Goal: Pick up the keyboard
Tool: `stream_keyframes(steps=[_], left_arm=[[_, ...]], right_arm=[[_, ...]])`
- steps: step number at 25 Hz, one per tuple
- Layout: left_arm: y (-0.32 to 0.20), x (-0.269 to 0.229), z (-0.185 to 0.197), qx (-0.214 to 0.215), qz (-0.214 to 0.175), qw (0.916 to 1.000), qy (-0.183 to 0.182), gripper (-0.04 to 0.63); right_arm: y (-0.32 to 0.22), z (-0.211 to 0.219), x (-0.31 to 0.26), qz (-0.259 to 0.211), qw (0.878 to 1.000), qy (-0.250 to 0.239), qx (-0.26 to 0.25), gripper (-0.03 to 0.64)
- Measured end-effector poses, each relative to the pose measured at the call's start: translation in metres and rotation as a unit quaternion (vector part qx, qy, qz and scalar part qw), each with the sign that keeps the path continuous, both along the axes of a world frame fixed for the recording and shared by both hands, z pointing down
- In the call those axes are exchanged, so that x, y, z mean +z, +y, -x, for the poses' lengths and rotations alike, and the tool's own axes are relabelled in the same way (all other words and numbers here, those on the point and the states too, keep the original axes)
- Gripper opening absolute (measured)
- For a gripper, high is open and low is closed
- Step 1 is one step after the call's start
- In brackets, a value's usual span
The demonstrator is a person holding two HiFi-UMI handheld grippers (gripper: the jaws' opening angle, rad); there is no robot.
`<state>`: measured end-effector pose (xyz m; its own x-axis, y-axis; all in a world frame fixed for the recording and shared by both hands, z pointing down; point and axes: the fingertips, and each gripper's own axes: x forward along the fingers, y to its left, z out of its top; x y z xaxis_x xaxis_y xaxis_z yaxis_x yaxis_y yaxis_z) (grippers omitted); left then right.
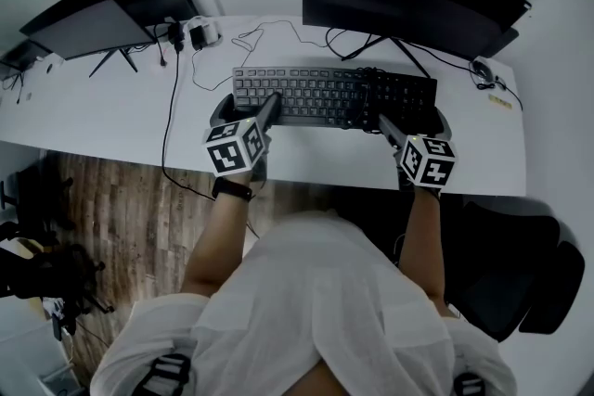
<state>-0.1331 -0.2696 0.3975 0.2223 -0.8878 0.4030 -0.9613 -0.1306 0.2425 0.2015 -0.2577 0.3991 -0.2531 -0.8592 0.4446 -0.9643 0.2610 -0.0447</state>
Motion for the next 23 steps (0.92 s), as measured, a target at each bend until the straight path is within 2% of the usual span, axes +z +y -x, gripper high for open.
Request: stream_keyframes(steps=[23], left_arm=[[-0.0064, 0.0033, -0.007, 0.0, 0.001, 1.0, 0.001, 0.433]], right_arm=[[-0.0059, -0.0066, 0.0033, -0.003, 1.0, -0.001, -0.001, 0.582]])
